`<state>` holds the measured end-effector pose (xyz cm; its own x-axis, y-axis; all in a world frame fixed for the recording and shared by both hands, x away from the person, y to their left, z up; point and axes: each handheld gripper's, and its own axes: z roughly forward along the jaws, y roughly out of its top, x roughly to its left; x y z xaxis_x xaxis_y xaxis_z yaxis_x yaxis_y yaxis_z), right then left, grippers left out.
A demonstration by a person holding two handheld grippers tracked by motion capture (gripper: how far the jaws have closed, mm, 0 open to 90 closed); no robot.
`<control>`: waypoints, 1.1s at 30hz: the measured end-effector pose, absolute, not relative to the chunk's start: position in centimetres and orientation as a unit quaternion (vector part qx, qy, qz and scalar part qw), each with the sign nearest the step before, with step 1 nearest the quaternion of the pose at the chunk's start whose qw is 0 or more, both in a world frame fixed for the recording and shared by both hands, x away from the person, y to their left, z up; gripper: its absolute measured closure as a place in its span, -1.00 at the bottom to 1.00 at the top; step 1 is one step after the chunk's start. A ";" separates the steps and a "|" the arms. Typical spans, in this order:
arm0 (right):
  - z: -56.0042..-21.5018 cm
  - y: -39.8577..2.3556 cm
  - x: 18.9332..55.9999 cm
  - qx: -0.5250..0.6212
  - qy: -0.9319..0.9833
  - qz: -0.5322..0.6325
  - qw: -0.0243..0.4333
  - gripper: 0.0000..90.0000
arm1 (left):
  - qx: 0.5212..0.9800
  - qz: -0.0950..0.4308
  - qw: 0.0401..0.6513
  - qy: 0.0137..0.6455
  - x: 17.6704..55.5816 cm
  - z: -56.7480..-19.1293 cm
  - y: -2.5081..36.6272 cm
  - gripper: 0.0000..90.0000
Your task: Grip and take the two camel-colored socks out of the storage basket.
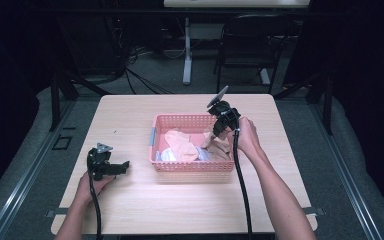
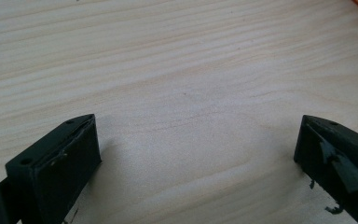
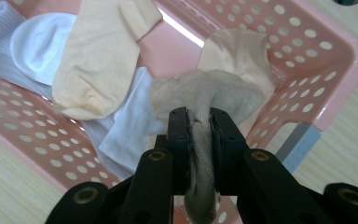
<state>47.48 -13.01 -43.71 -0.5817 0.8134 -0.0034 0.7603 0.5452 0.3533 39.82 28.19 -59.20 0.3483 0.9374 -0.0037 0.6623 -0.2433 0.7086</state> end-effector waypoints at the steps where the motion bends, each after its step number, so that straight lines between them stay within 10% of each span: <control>1: -43.4 -13.1 47.5 0.447 0.877 0.157 0.084 0.77 | 0.758 0.217 0.316 0.528 39.8 -59.2 28.2 -1.00; 33: -35.9 -12.8 45.3 0.405 0.888 0.190 0.108 0.79 | 0.758 0.218 0.316 0.528 39.8 -59.2 28.2 -1.00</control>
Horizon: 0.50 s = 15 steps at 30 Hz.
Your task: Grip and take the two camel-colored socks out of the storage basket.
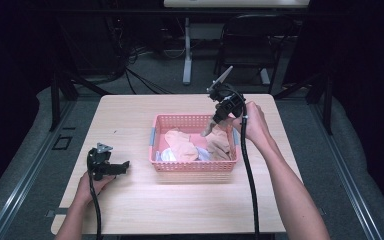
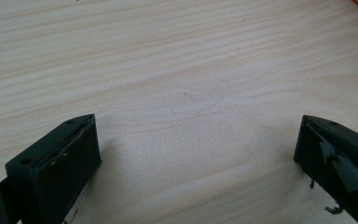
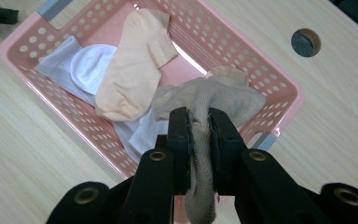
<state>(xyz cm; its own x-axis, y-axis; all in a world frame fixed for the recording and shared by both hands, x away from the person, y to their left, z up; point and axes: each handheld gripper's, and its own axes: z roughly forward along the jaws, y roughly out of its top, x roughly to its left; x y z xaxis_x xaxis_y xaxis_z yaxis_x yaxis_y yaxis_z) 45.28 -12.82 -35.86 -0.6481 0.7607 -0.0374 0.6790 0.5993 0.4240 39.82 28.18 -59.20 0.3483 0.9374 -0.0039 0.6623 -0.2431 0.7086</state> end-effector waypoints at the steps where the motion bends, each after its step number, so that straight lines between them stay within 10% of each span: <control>1: -35.6 -12.8 45.2 0.403 0.888 0.191 0.109 0.79 | 0.758 0.217 0.316 0.528 39.8 -59.2 28.2 -1.00; 15: -33.7 -13.4 43.9 0.392 0.892 0.190 0.121 0.79 | 0.757 0.218 0.316 0.528 39.8 -59.2 28.1 -1.00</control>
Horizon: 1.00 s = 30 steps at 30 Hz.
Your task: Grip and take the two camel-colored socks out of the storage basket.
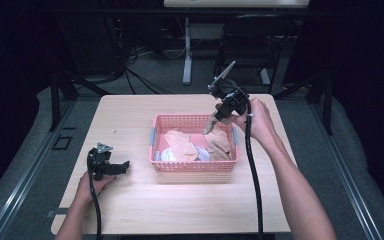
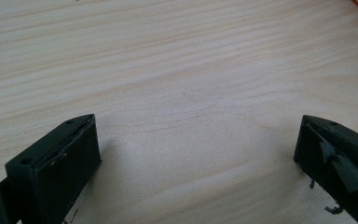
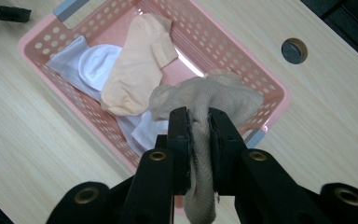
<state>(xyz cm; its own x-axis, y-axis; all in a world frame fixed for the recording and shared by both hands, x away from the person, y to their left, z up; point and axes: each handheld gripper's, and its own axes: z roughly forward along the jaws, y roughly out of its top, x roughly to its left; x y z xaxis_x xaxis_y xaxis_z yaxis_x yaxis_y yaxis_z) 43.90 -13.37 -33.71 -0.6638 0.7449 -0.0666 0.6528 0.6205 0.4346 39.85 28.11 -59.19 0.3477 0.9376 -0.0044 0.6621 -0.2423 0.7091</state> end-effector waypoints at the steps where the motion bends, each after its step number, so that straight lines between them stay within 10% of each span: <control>1: -33.6 -13.6 43.9 0.391 0.893 0.186 0.122 0.79 | 0.757 0.218 0.317 0.528 39.9 -59.2 28.1 -1.00; 30: -31.4 -26.2 42.2 0.477 0.843 0.197 0.150 0.79 | 0.756 0.218 0.317 0.529 39.9 -59.2 28.1 -1.00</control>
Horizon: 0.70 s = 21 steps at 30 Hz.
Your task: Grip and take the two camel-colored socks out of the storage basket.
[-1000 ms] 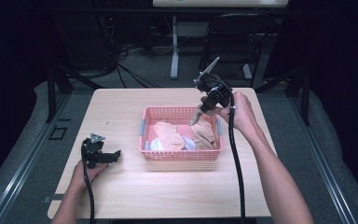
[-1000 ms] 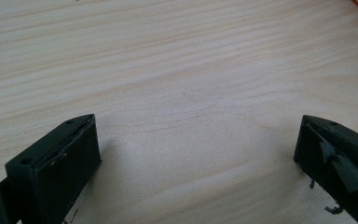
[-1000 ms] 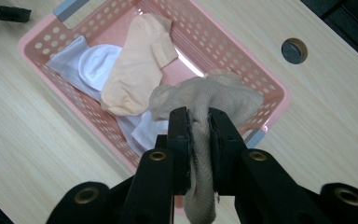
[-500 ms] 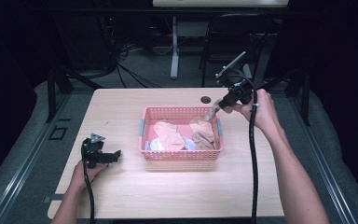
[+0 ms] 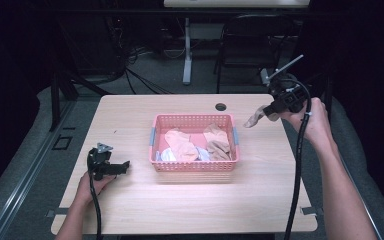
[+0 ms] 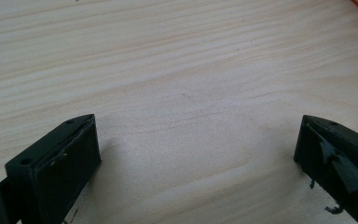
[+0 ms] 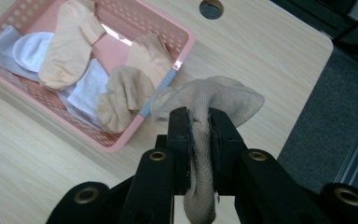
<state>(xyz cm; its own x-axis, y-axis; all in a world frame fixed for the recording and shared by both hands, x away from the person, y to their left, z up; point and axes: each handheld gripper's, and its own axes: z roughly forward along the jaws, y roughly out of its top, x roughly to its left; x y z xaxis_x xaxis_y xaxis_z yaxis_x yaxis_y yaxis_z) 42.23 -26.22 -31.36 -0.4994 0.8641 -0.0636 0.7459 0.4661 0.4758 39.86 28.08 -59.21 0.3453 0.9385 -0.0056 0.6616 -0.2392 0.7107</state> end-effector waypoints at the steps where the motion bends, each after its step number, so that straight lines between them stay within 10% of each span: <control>1: -31.4 -26.5 42.2 0.480 0.841 0.198 0.150 0.79 | 0.756 0.218 0.317 0.529 39.9 -59.2 28.1 -1.00; 21: -37.4 -31.2 43.0 0.537 0.817 0.169 0.125 0.79 | 0.756 0.218 0.317 0.529 39.9 -59.2 28.1 -1.00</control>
